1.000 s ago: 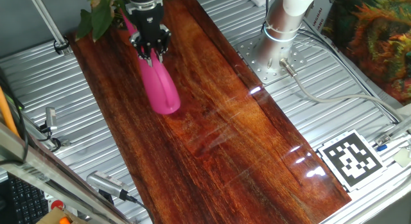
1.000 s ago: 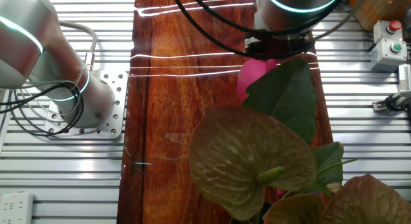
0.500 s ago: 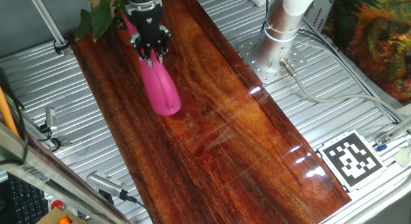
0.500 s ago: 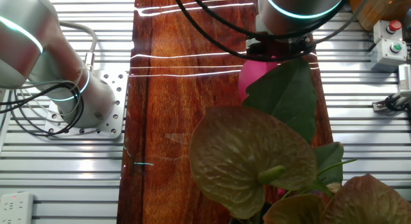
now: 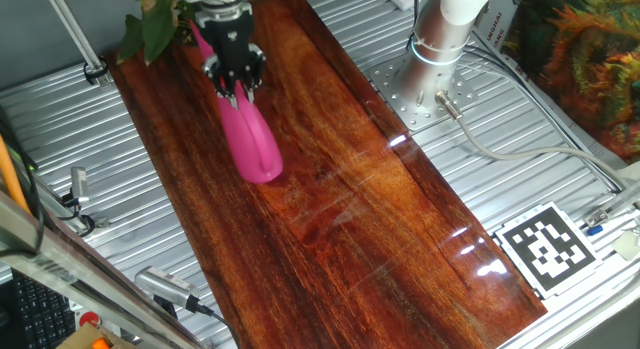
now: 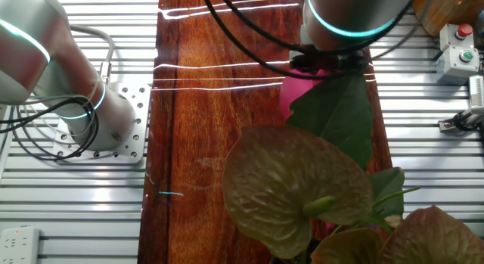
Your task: Water the plant
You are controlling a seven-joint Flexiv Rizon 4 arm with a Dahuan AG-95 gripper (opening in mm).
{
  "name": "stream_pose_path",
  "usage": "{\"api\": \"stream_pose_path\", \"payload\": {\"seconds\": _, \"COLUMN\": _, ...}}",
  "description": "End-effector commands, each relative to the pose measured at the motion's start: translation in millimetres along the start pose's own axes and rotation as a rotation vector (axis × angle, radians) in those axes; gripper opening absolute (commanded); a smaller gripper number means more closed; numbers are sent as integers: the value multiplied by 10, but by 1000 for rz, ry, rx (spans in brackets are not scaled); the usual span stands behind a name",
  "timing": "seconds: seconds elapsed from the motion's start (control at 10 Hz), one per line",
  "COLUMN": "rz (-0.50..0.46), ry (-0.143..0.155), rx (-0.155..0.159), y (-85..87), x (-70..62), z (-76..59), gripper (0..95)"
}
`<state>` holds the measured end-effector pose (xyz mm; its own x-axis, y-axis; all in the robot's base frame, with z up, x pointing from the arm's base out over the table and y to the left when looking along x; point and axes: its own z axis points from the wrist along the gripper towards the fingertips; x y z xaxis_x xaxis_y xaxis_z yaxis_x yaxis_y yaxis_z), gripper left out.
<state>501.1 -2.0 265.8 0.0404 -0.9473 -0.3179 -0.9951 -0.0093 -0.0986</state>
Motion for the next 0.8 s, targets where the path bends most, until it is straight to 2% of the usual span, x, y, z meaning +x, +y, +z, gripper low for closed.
{"api": "stream_pose_path", "payload": {"seconds": 0.1, "rz": -13, "ry": 13, "rx": 6, "y": -2, "x": -18, "z": -523, "gripper": 0}}
{"api": "stream_pose_path", "payload": {"seconds": 0.8, "rz": -15, "ry": 11, "rx": 6, "y": -2, "x": -16, "z": -520, "gripper": 0}}
